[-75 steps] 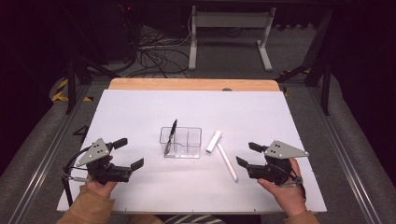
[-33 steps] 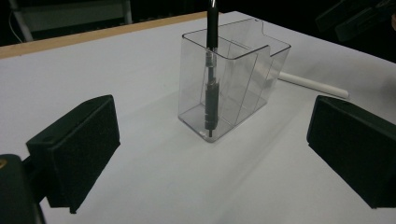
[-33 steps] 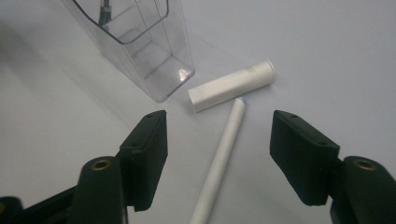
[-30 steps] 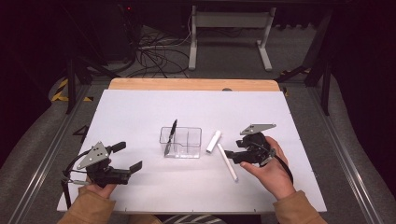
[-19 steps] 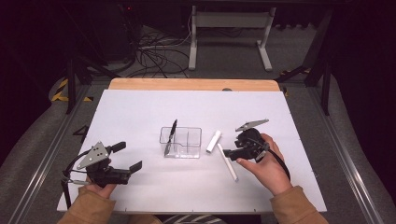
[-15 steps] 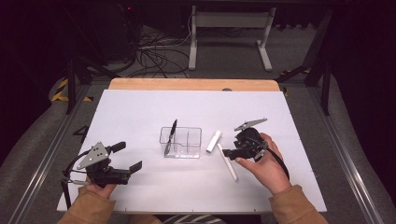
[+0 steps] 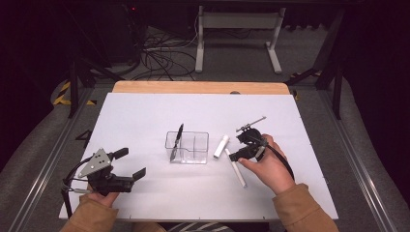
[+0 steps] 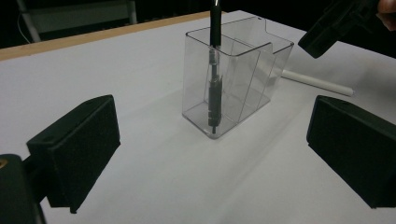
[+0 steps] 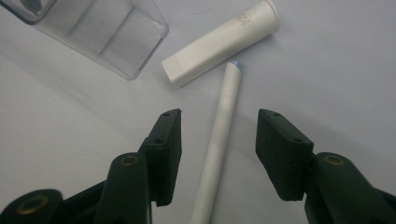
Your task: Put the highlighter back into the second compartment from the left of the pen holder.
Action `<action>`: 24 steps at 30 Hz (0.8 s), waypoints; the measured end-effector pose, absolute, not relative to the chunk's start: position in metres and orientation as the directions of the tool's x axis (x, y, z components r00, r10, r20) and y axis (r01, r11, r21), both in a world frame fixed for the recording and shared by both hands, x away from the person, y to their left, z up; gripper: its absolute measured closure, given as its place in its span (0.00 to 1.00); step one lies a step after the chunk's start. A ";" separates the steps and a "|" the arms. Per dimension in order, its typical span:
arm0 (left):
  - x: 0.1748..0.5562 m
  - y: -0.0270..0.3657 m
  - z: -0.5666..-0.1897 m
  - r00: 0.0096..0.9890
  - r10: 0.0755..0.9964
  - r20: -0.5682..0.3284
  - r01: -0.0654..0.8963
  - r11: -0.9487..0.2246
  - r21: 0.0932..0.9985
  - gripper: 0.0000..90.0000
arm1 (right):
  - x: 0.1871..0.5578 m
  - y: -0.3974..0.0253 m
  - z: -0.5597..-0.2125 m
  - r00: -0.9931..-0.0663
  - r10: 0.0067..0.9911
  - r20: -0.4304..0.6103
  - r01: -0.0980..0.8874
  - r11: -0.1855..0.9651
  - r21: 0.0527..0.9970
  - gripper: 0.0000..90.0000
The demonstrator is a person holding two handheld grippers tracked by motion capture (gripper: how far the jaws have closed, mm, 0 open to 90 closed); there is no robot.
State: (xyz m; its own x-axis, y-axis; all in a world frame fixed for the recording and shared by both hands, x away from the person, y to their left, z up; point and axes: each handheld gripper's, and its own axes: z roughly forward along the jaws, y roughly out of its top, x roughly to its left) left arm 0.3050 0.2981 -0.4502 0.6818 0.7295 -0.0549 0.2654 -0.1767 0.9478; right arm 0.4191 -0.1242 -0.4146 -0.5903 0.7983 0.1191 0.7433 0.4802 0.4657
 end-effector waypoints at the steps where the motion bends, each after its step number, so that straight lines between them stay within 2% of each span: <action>1: 0.305 0.298 -0.450 0.681 0.730 -0.056 0.264 -0.174 0.949 0.04 | 0.421 -0.123 -0.415 -0.588 0.800 0.117 0.748 0.483 0.455 0.58; 24: 0.307 0.297 -0.451 0.687 0.725 -0.056 0.270 -0.183 0.945 0.04 | 0.441 -0.098 -0.434 -0.518 0.853 0.066 0.837 0.489 0.246 0.72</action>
